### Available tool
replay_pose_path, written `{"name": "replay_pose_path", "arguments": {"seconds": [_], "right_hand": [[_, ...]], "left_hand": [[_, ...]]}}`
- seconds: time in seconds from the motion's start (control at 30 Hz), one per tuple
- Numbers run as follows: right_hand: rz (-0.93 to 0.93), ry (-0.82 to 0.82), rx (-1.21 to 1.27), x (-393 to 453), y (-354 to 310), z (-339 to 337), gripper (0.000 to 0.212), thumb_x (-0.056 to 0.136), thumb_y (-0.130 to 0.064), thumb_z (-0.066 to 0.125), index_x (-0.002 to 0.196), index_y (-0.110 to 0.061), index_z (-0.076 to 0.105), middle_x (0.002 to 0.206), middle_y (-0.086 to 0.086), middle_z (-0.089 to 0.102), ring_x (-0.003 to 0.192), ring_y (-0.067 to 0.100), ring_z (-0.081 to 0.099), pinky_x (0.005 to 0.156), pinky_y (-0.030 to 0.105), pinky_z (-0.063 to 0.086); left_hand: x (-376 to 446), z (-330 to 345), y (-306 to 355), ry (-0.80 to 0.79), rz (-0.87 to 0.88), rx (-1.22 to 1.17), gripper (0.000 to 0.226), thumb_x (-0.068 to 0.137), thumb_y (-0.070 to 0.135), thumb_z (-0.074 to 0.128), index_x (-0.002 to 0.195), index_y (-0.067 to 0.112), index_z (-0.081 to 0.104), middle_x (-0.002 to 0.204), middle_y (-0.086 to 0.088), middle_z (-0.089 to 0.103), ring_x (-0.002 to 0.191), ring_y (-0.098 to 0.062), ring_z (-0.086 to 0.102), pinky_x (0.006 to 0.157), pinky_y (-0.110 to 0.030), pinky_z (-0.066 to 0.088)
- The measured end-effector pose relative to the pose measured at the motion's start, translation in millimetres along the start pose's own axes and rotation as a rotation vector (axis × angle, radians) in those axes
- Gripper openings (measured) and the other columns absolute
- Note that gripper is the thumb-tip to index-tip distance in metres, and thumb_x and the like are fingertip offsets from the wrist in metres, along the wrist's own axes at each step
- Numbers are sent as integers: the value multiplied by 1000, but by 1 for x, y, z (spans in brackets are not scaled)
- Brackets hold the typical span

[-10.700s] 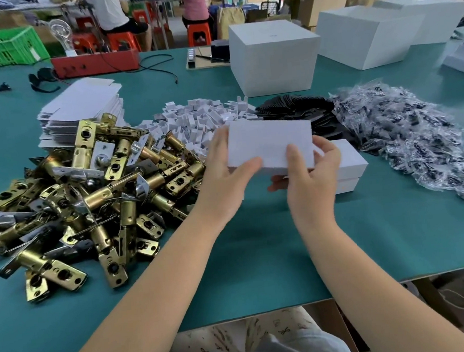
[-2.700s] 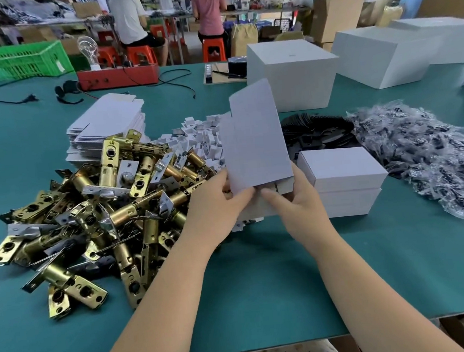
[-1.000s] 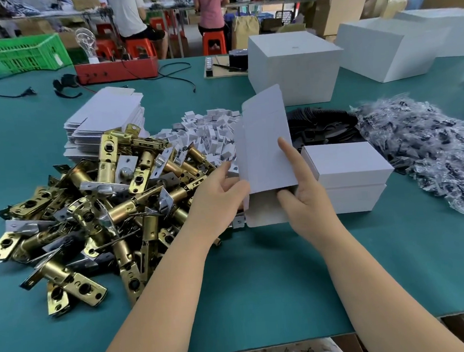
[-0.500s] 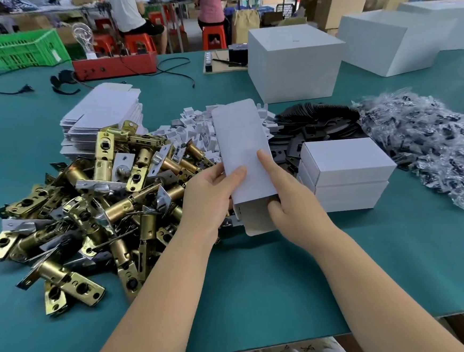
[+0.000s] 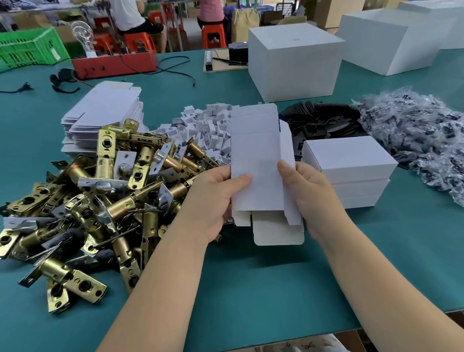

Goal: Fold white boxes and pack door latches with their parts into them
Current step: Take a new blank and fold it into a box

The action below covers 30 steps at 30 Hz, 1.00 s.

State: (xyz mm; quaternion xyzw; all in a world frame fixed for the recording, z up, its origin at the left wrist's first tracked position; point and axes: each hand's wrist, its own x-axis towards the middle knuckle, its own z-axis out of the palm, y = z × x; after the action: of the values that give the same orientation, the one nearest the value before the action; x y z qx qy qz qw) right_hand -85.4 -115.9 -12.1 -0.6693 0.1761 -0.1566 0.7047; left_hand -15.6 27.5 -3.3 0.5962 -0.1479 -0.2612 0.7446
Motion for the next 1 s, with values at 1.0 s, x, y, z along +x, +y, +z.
{"name": "replay_pose_path", "arguments": {"seconds": [1.0], "right_hand": [[-270, 240, -325, -3, 6, 5, 40, 102, -31, 41, 64, -20, 36, 56, -14, 38, 49, 1, 33, 46, 16, 28]], "left_hand": [[-4, 12, -4, 179, 123, 208, 43, 98, 37, 57, 80, -1, 67, 83, -12, 71, 77, -27, 66, 70, -39, 54]]}}
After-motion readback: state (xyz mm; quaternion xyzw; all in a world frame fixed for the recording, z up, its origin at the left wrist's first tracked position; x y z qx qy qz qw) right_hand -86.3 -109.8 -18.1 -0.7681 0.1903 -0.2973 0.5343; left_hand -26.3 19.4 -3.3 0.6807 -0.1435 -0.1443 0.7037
